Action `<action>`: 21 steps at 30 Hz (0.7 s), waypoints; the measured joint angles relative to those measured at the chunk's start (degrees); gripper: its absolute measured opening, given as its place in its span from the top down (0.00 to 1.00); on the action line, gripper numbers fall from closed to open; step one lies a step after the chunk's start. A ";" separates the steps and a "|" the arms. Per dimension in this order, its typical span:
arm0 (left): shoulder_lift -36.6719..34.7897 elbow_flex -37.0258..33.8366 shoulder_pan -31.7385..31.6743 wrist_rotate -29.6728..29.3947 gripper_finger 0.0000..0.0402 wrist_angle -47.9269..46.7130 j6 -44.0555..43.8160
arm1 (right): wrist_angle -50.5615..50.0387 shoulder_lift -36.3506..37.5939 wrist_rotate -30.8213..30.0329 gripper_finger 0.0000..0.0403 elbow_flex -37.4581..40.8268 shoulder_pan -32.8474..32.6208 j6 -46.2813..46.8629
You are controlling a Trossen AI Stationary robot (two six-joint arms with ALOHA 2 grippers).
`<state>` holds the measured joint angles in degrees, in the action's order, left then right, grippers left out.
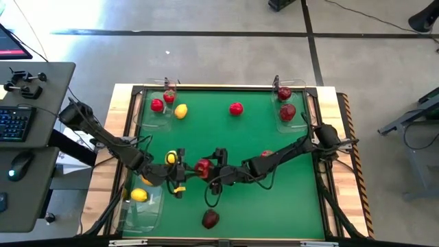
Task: Sort produce into baskets
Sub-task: Put the apple into the top right bin
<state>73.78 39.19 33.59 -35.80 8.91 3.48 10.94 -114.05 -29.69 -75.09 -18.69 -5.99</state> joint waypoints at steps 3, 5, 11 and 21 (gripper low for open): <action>-1.96 -0.07 1.15 -5.11 0.99 -0.30 -0.05 | 0.81 0.13 0.15 0.11 -0.17 0.02 -0.21; -3.41 -0.09 2.19 -7.46 0.97 -0.98 -0.60 | 1.51 0.27 0.15 0.12 -0.23 0.01 -0.34; -4.17 -0.09 7.10 -17.25 0.87 -2.69 -1.30 | 2.20 0.14 -1.83 0.22 -0.15 0.01 -1.00; -3.79 -0.07 13.11 -24.47 0.76 -2.78 -4.31 | 4.62 0.14 -1.83 0.22 -0.11 -0.46 -2.49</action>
<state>69.99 39.12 46.69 -60.28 6.13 -0.83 15.56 -113.91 -31.52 -75.20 -19.15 -8.48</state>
